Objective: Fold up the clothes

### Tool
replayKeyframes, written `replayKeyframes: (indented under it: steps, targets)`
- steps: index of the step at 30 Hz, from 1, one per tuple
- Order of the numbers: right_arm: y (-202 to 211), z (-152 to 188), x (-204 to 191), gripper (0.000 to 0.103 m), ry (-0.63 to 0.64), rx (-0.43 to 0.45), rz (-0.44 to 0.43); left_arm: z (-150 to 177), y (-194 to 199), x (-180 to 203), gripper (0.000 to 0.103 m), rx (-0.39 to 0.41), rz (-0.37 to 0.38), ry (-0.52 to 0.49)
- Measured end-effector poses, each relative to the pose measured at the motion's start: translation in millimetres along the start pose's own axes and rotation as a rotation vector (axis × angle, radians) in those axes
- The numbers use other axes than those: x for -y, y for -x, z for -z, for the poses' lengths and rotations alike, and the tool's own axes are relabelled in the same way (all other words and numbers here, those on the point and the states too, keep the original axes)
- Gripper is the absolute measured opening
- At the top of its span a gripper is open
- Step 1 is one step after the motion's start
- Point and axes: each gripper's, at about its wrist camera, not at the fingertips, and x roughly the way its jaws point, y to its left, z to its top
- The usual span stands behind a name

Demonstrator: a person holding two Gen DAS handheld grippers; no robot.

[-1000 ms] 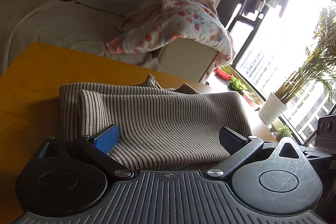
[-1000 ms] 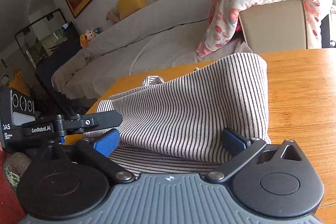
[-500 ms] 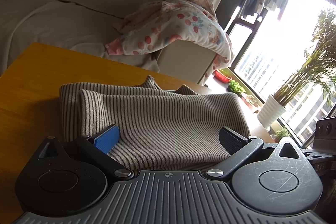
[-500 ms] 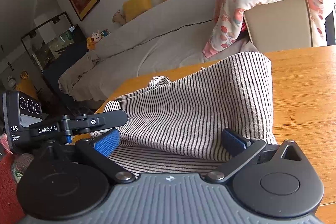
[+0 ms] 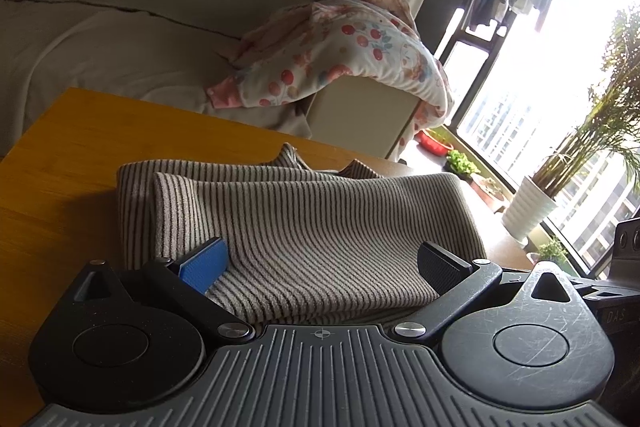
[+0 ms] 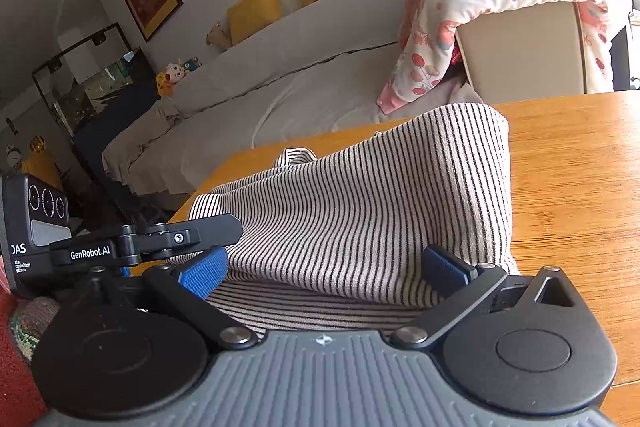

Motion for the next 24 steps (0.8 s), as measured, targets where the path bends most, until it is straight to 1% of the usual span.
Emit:
replayKeyframes:
  steps: [5, 7, 8, 10, 11, 12, 13, 14, 15, 17, 19, 21, 23, 24]
  targets:
    - [2, 0, 2, 0.103, -0.008, -0.001, -0.01, -9, 22, -10, 0.103, -0.016, 0.029, 0.052]
    - [9, -4, -1, 0.103, 0.008, -0.004, -0.005, -15, 34, -17, 0.103, -0.022, 0.041, 0.085]
    - [16, -8, -3, 0.103, 0.049, 0.011, 0.002, -21, 41, -24, 0.103, -0.034, 0.04, 0.097]
    - [29, -20, -7, 0.103, 0.161, 0.039, 0.071, -32, 54, -37, 0.103, -0.06, 0.04, 0.122]
    - [33, -30, -4, 0.1, 0.19, 0.038, 0.107, -36, 54, -46, 0.103, -0.092, 0.042, 0.14]
    - [36, -42, 3, 0.091, 0.2, 0.028, 0.139, -40, 54, -55, 0.1, -0.124, 0.045, 0.157]
    - [33, -49, 10, 0.087, 0.194, 0.009, 0.149, -45, 53, -63, 0.09, -0.157, 0.047, 0.174]
    - [27, -54, 17, 0.081, 0.176, -0.015, 0.143, -47, 48, -70, 0.084, -0.189, 0.046, 0.19]
    - [21, -59, 24, 0.08, 0.158, -0.039, 0.138, -48, 43, -74, 0.076, -0.213, 0.042, 0.195]
    - [8, -68, 39, 0.081, 0.122, -0.088, 0.127, -48, 32, -78, 0.078, -0.238, 0.04, 0.175]
    - [-5, -77, 54, 0.081, 0.085, -0.136, 0.116, -49, 19, -79, 0.084, -0.252, 0.048, 0.161]
    - [-17, -86, 69, 0.081, 0.049, -0.185, 0.105, -50, 7, -79, 0.086, -0.266, 0.056, 0.148]
    - [-31, -93, 81, 0.081, 0.014, -0.224, 0.087, -53, -1, -79, 0.088, -0.26, 0.066, 0.131]
    - [-39, -93, 83, 0.081, -0.005, -0.229, 0.073, -54, -5, -79, 0.089, -0.257, 0.072, 0.122]
